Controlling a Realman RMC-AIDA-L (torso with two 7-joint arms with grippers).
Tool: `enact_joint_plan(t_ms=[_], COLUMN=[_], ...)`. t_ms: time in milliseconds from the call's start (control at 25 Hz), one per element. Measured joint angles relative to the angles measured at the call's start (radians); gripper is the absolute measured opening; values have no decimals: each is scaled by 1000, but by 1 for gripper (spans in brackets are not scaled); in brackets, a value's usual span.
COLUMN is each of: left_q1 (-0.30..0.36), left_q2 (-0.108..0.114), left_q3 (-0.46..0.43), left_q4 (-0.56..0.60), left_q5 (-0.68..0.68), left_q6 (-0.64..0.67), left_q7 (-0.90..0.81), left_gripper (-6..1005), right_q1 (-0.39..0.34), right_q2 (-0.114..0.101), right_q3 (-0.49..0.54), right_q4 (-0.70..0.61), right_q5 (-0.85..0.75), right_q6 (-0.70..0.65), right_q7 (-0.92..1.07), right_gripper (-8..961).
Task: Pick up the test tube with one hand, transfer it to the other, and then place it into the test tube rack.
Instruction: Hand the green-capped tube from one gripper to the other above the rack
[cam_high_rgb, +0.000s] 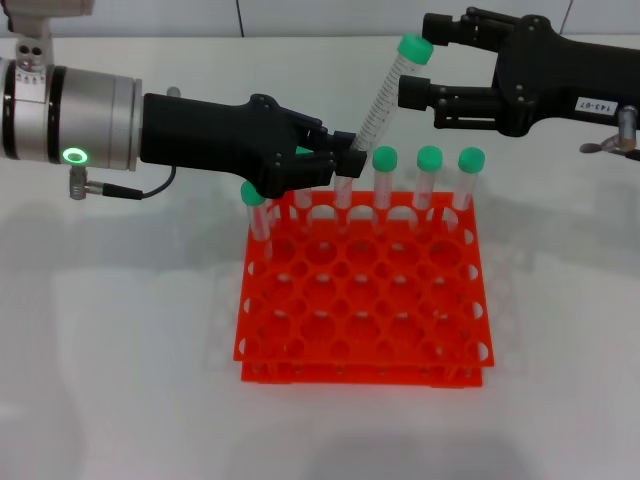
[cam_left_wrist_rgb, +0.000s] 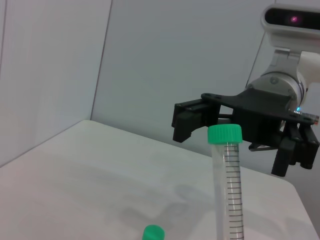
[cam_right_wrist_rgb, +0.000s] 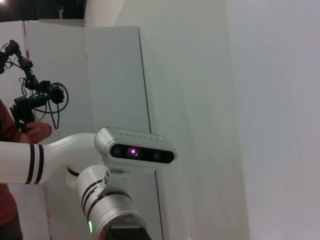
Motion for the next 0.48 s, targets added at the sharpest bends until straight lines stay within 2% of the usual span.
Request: enact_joint_plan(t_ms=[280, 480], left_q1=[-1, -1], left_q2=[0, 0], left_q3=[0, 6], left_q4=[0, 0], left_q5=[0, 0], left_q6=[0, 0], left_q7=[0, 0], left_gripper=[183, 184], right_q1=[7, 8], right_q2=[0, 0], right_q3=[-1, 0], right_q4=[11, 12], right_q5=[0, 0], right_q6=[1, 5], right_q7=[-2, -2], right_gripper=[799, 670])
